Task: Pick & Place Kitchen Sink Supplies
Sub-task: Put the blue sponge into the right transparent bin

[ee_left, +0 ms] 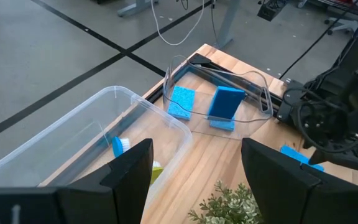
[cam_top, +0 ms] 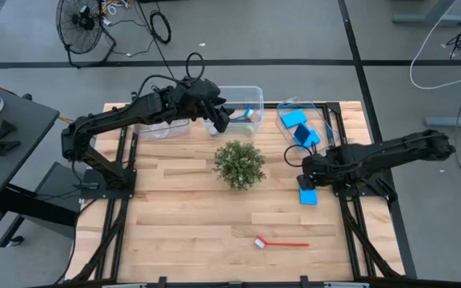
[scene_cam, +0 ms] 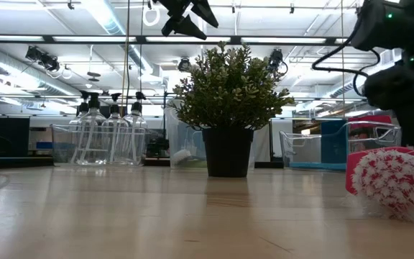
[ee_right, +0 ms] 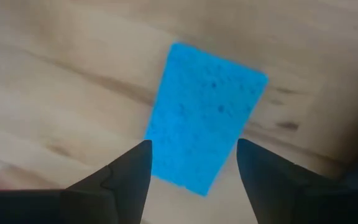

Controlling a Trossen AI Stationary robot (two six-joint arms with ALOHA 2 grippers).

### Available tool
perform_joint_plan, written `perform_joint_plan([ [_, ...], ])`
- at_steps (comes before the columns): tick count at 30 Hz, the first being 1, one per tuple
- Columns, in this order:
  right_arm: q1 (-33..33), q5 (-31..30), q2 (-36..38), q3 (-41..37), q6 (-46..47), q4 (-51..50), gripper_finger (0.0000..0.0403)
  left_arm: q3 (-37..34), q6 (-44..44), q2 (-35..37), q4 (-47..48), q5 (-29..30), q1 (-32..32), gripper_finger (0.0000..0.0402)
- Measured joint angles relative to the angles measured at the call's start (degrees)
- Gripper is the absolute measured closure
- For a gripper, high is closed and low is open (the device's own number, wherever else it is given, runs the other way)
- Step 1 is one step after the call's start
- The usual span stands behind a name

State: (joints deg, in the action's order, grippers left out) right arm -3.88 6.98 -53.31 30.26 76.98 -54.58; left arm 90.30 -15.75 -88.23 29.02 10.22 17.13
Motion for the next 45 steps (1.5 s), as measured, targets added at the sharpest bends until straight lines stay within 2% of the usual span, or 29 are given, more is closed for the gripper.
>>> perform_joint_plan([
  [3, -0.18, -2.6, -0.03, -1.09, 1.87, 1.82, 0.0168, 0.0, -0.07, 0.0, 0.0, 0.0, -0.01, 0.0154],
  [8, -0.16, -3.57, -0.05, -3.44, 4.44, 4.85, 0.0168, 0.0, -0.13, 0.0, 0.0, 0.0, -0.01, 0.0154],
  [15, -0.16, -6.45, -0.14, -4.26, 7.94, 4.9, 0.0168, 0.0, -0.07, 0.0, 0.0, 0.0, -0.01, 0.0154],
  [21, -0.16, -6.35, -1.39, -4.29, 7.42, 5.4, 0.0168, 0.0, -0.07, 0.0, 0.0, 0.0, -0.01, 0.0154],
  [28, -0.16, -4.55, -1.47, -4.31, -10.07, 16.84, 0.0168, 0.0, 0.02, 0.0, 0.0, 0.0, -0.01, 0.0154],
  [34, -0.16, -1.09, -1.47, -4.31, -36.91, 23.43, 0.0168, 0.0, 0.04, 0.0, 0.0, 0.0, -0.01, 0.0154],
  [39, -0.16, 0.96, -1.47, -4.31, -58.55, 23.42, 0.0168, 0.0, 0.02, 0.0, 0.0, 0.0, -0.01, 0.0154],
  [42, -0.13, -2.74, -1.47, -4.31, -61.45, 23.37, 0.0168, 0.0, 0.03, 0.0, 0.0, 0.0, -0.01, 0.0154],
  [45, -0.11, -6.54, -1.47, -4.31, -55.97, 23.25, 0.0168, 0.0, 0.02, 0.0, 0.0, 0.0, 0.01, 0.0154],
])
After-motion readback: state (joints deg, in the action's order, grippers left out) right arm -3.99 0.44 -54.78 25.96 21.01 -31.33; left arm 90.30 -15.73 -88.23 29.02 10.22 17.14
